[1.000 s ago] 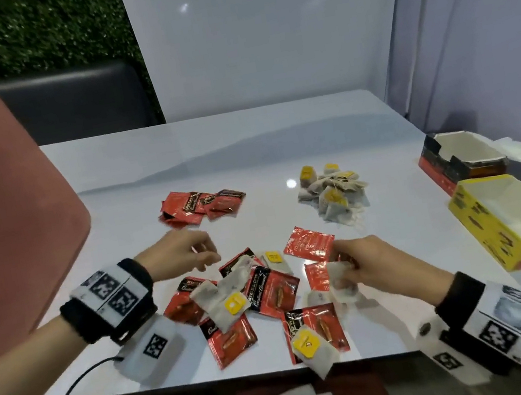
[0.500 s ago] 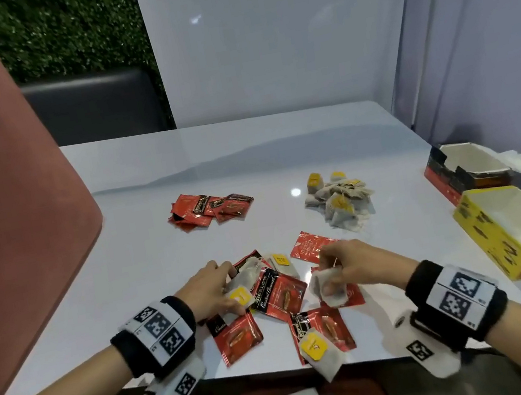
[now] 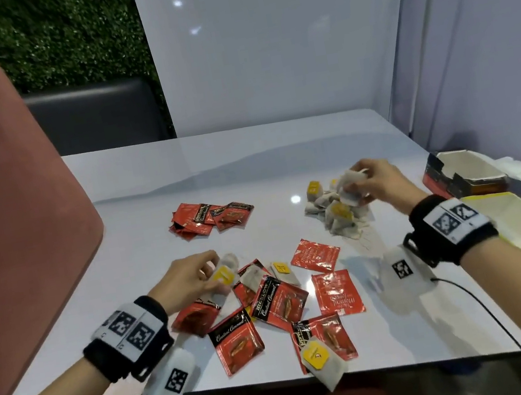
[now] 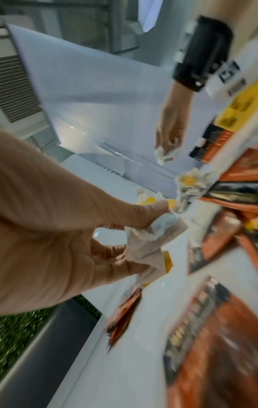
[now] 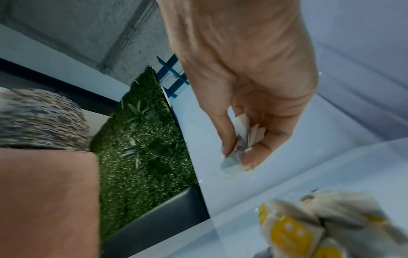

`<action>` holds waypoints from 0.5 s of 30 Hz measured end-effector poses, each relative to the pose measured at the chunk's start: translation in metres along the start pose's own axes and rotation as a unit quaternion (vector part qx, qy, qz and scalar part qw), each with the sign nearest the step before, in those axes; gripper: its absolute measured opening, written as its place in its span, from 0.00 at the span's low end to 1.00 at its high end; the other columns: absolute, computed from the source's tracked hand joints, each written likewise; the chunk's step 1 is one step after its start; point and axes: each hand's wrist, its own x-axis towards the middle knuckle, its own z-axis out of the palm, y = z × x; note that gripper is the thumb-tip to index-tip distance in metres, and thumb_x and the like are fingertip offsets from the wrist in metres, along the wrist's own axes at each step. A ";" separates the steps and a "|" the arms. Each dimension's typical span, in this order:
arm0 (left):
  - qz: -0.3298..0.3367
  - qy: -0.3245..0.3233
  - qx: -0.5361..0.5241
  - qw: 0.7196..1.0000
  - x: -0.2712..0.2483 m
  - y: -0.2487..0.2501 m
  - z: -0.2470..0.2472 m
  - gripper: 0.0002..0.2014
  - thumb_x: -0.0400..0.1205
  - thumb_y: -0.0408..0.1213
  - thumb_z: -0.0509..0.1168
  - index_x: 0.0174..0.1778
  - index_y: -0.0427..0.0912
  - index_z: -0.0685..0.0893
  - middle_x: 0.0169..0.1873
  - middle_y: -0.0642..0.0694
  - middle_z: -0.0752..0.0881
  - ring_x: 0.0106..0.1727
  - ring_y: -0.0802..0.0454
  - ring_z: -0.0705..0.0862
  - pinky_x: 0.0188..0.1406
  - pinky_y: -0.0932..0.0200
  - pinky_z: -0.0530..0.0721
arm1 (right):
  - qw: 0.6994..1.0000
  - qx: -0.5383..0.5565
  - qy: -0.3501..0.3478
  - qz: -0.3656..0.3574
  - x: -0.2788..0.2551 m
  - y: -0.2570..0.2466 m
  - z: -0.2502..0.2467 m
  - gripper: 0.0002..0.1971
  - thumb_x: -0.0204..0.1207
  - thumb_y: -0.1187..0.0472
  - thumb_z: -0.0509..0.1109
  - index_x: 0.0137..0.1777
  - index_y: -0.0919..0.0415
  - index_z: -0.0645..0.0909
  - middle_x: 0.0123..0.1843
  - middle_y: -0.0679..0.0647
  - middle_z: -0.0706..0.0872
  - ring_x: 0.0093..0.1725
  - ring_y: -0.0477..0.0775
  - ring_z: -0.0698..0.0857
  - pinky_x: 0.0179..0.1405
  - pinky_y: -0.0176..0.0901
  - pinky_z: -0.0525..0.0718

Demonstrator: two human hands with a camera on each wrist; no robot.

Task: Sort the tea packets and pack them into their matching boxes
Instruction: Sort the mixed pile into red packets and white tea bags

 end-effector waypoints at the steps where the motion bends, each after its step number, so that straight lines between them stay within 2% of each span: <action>1: 0.002 0.016 -0.017 1.000 -0.002 0.001 -0.009 0.11 0.71 0.44 0.75 0.43 0.50 0.80 0.41 0.51 0.84 0.43 0.52 0.83 0.37 0.65 0.77 | 1.000 -0.008 0.023 0.012 0.013 0.002 -0.002 0.09 0.71 0.70 0.73 0.50 0.64 0.78 0.51 0.72 0.85 0.39 0.62 0.86 0.28 0.43 0.88; 3: 0.004 0.033 -0.055 0.998 -0.005 0.003 -0.027 0.12 0.71 0.44 0.76 0.46 0.47 0.82 0.41 0.50 0.85 0.44 0.52 0.83 0.41 0.63 0.80 | 0.997 -0.048 0.048 0.031 0.035 0.006 -0.002 0.08 0.72 0.70 0.71 0.51 0.67 0.79 0.52 0.72 0.85 0.40 0.64 0.86 0.33 0.47 0.88; 5: 0.008 0.032 -0.110 0.993 -0.008 0.003 -0.041 0.16 0.66 0.48 0.77 0.45 0.47 0.83 0.41 0.48 0.85 0.43 0.50 0.83 0.45 0.58 0.80 | 0.989 -0.129 0.061 0.037 0.050 0.011 0.004 0.10 0.73 0.69 0.68 0.54 0.68 0.80 0.54 0.71 0.84 0.47 0.66 0.86 0.42 0.54 0.88; 8: 0.011 0.033 -0.163 0.986 -0.012 0.001 -0.052 0.27 0.55 0.57 0.74 0.44 0.44 0.83 0.40 0.46 0.85 0.40 0.52 0.82 0.44 0.57 0.79 | 0.958 -0.284 0.039 0.006 0.054 0.020 0.022 0.11 0.75 0.66 0.65 0.57 0.66 0.79 0.59 0.68 0.83 0.58 0.68 0.81 0.53 0.52 0.79; 11: 0.015 0.037 -0.182 0.982 -0.012 -0.004 -0.055 0.30 0.53 0.56 0.74 0.45 0.40 0.82 0.41 0.43 0.85 0.41 0.51 0.83 0.45 0.56 0.79 | 0.923 -0.381 -0.062 0.016 0.045 0.018 0.037 0.14 0.78 0.60 0.64 0.62 0.62 0.77 0.63 0.64 0.81 0.61 0.65 0.80 0.55 0.49 0.77; 12: 0.017 0.036 -0.185 0.982 -0.013 -0.005 -0.055 0.30 0.53 0.56 0.74 0.45 0.40 0.83 0.41 0.43 0.86 0.42 0.50 0.83 0.46 0.56 0.79 | 0.913 -0.400 -0.075 0.009 0.042 0.015 0.039 0.15 0.79 0.58 0.63 0.63 0.62 0.76 0.64 0.63 0.80 0.62 0.64 0.78 0.55 0.49 0.76; 15: 0.013 0.030 -0.196 0.980 -0.011 -0.009 -0.054 0.30 0.53 0.56 0.74 0.46 0.40 0.83 0.41 0.43 0.86 0.42 0.49 0.83 0.47 0.55 0.79 | 0.905 -0.416 -0.047 -0.079 0.017 -0.008 0.041 0.16 0.81 0.56 0.62 0.64 0.62 0.73 0.64 0.61 0.77 0.64 0.62 0.75 0.52 0.50 0.75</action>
